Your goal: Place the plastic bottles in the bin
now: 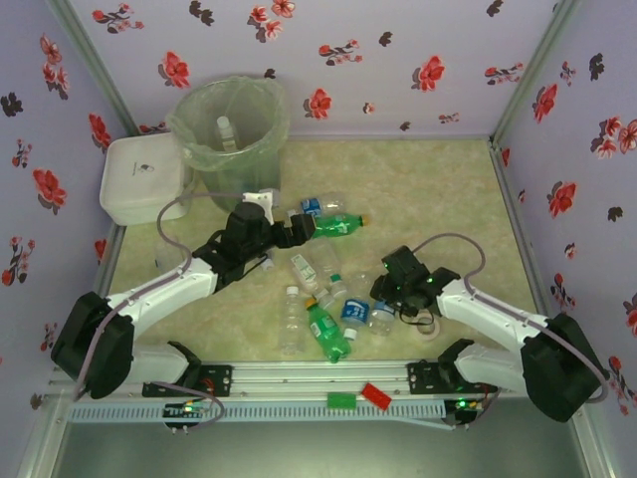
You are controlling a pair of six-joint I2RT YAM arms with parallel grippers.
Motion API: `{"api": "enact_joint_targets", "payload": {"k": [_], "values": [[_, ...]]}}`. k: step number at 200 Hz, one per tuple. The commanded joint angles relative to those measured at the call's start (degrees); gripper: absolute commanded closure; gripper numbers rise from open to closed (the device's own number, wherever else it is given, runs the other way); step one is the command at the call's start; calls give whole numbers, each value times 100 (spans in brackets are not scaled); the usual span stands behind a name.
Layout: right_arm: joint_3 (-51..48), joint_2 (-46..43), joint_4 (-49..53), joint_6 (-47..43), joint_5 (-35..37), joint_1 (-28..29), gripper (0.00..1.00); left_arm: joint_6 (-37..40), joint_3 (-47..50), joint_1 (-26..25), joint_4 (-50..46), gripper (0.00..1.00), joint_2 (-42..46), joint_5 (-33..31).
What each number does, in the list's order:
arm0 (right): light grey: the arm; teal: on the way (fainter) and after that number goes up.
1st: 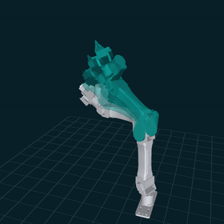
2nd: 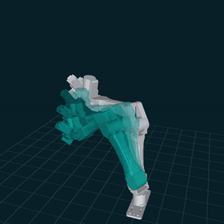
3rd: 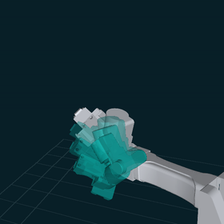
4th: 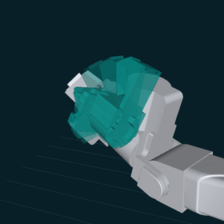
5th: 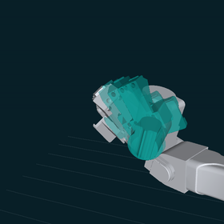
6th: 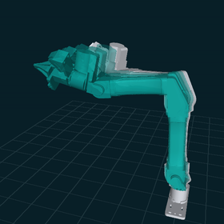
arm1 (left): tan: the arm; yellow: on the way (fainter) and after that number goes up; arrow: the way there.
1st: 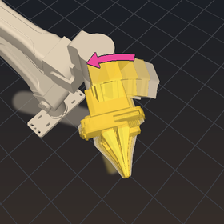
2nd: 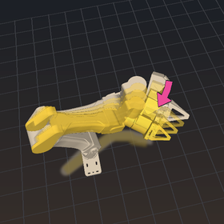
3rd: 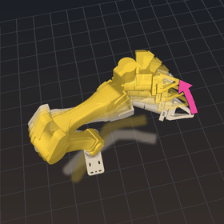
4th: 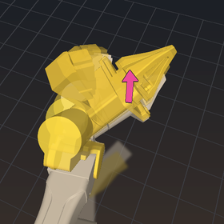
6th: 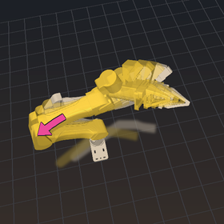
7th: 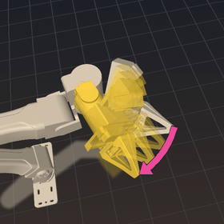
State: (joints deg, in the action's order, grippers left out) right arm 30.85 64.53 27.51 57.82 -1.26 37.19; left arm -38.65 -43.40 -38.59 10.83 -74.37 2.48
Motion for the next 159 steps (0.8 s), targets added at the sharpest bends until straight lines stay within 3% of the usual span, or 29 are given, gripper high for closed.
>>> {"api": "enact_joint_targets", "payload": {"k": [1,31,55,104,134,159], "values": [[498,-90,259,-514,277,45,48,287,-233,29,-71,0,183,204],[1232,-326,806,-1226,672,17,48,358,-471,16,25,0,49,543],[1775,-309,595,-1580,697,-116,49,244,-447,-95,348,0,-67,779],[2493,287,-970,-1642,143,-195,49,337,-454,-496,651,0,-182,1305],[2273,682,-2559,-1379,-371,-173,51,551,-406,-749,367,0,61,1398],[2306,971,-3140,-1122,-681,-121,51,775,-443,-830,-72,0,208,1411]]}}
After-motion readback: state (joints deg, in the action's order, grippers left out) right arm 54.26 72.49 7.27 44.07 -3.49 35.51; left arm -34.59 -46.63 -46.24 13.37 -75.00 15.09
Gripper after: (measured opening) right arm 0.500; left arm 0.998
